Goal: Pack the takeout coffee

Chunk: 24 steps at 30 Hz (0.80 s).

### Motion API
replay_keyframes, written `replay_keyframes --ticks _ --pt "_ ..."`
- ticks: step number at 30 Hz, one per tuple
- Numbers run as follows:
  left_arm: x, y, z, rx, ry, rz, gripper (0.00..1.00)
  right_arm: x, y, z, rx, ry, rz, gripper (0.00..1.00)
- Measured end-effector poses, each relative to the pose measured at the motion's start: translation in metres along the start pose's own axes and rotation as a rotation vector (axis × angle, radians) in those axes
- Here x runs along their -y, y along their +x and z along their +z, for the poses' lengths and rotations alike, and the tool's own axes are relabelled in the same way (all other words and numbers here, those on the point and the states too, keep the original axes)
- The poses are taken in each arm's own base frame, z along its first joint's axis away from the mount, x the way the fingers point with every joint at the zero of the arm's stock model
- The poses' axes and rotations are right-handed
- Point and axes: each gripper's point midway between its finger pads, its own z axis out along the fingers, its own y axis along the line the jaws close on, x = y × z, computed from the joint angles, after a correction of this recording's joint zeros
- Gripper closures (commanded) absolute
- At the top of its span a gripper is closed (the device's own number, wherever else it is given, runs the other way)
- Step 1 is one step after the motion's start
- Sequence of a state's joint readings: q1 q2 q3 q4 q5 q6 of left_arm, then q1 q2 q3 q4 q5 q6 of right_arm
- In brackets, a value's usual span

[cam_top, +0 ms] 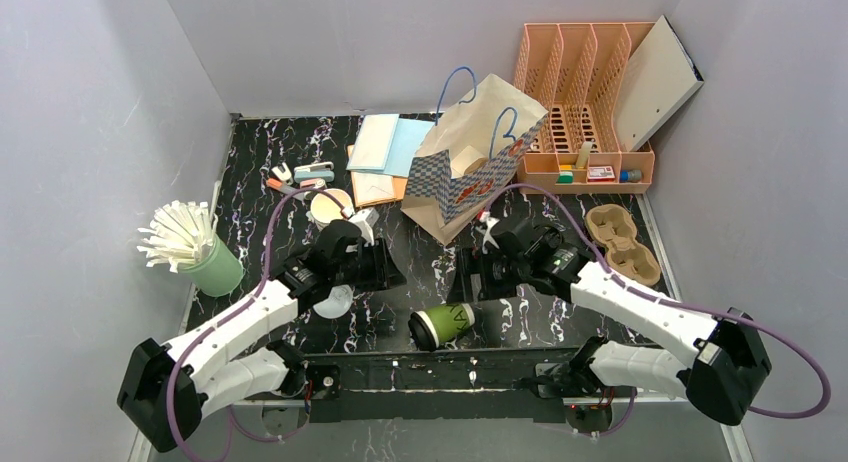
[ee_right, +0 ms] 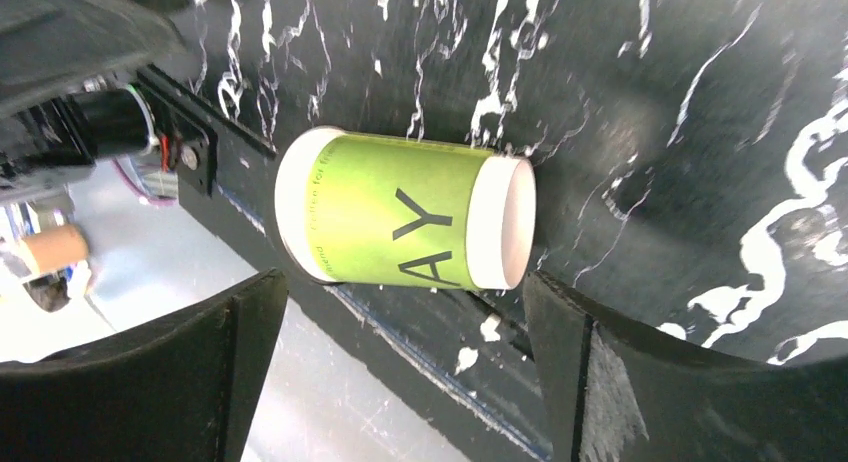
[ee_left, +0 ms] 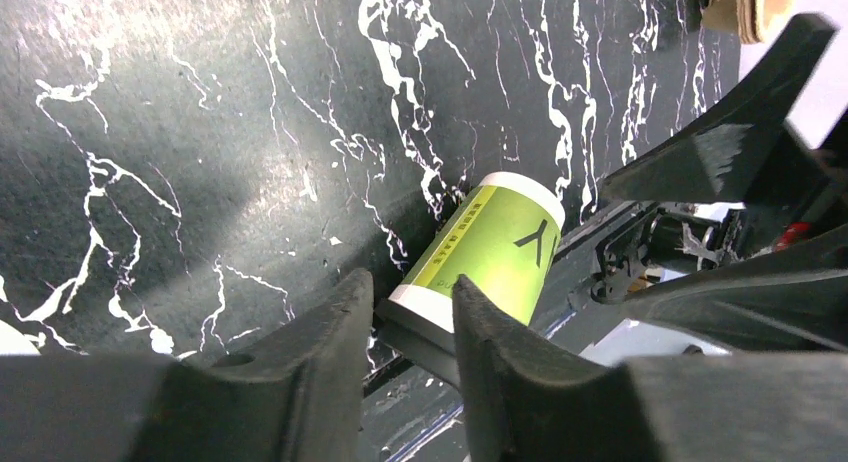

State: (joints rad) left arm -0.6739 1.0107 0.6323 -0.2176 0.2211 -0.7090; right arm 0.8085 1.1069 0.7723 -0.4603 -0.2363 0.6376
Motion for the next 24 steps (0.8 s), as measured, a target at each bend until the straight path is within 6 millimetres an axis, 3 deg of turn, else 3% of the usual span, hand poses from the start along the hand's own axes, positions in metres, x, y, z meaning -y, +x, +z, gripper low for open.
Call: replay_keyframes --ticks 6,14,19,24 --pt "-0.002 0.018 -0.008 -0.029 0.031 -0.017 0.43 0.001 0.045 0.013 -0.114 0.055 0.051 0.02" --pt "0.004 0.043 -0.011 -0.094 0.069 -0.052 0.44 0.013 0.073 0.029 -0.135 0.164 0.203 0.05" --pt "0.003 0.056 -0.01 -0.123 0.072 -0.086 0.44 0.003 0.06 0.043 -0.078 0.142 0.282 0.07" --pt "0.001 0.055 -0.014 -0.086 0.071 -0.113 0.43 -0.003 0.04 0.059 0.001 0.137 0.358 0.09"
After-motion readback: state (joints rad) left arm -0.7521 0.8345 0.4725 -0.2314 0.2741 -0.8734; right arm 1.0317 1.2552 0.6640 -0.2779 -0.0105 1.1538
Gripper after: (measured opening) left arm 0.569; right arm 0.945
